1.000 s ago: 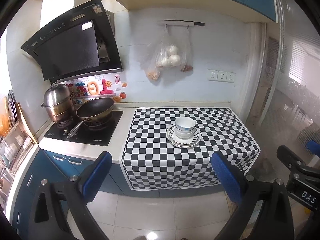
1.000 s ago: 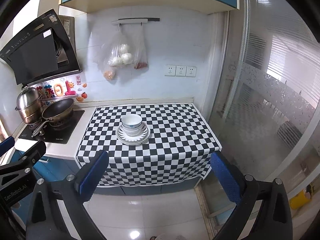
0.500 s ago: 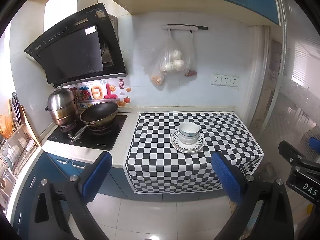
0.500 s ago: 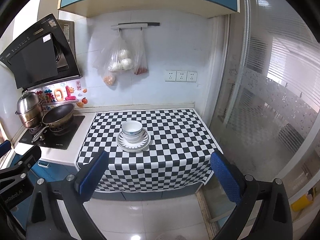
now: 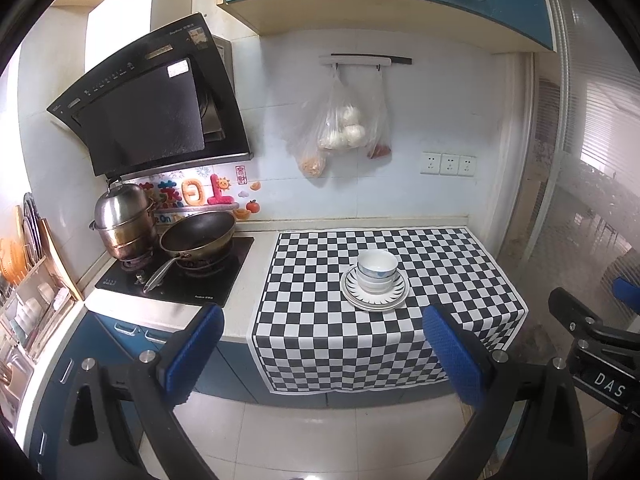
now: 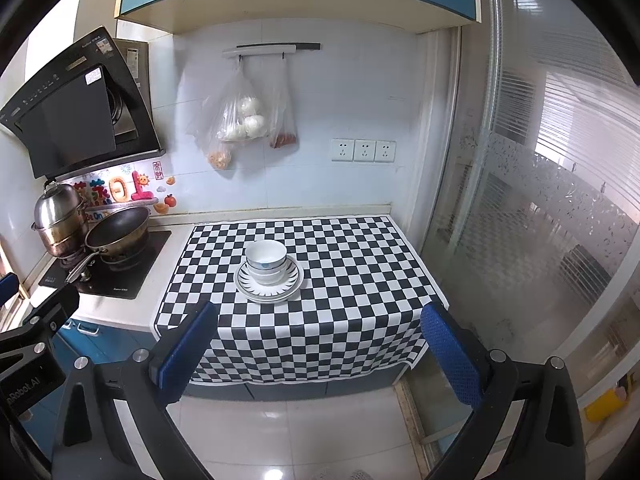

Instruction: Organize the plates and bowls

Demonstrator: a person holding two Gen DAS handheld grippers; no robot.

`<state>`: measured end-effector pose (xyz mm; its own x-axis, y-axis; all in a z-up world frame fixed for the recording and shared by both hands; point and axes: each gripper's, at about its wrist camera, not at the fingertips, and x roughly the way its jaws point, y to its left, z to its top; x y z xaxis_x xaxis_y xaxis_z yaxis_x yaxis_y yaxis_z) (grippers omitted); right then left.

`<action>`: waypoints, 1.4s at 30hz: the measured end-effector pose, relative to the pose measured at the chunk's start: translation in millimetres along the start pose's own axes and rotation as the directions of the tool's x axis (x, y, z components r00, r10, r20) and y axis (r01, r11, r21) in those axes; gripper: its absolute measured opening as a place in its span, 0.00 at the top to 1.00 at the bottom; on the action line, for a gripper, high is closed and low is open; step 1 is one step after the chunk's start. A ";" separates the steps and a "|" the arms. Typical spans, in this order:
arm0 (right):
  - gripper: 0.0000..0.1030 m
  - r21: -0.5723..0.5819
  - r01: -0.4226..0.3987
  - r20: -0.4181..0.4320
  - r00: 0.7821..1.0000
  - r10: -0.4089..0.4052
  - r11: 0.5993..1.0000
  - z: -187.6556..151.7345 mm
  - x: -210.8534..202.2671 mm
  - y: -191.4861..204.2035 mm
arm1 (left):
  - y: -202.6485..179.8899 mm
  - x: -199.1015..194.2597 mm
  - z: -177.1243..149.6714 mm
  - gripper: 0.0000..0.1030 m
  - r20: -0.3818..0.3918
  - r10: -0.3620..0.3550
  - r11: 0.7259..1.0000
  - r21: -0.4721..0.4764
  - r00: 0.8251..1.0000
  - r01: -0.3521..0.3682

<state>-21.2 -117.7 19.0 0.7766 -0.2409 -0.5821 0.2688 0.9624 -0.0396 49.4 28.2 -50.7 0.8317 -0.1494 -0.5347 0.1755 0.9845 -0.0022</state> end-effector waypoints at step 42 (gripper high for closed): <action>0.00 0.013 -0.028 0.003 1.000 0.028 1.000 -2.9 -3.0 7.5 | 5.9 -4.4 3.4 0.01 -0.008 -0.019 1.000 0.003 1.000 0.019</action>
<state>-23.2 -109.4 18.0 0.7856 -0.2144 -0.5804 0.2547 0.9669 -0.0124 48.6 34.3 -45.5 0.8238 -0.1674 -0.5416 0.1932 0.9811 -0.0095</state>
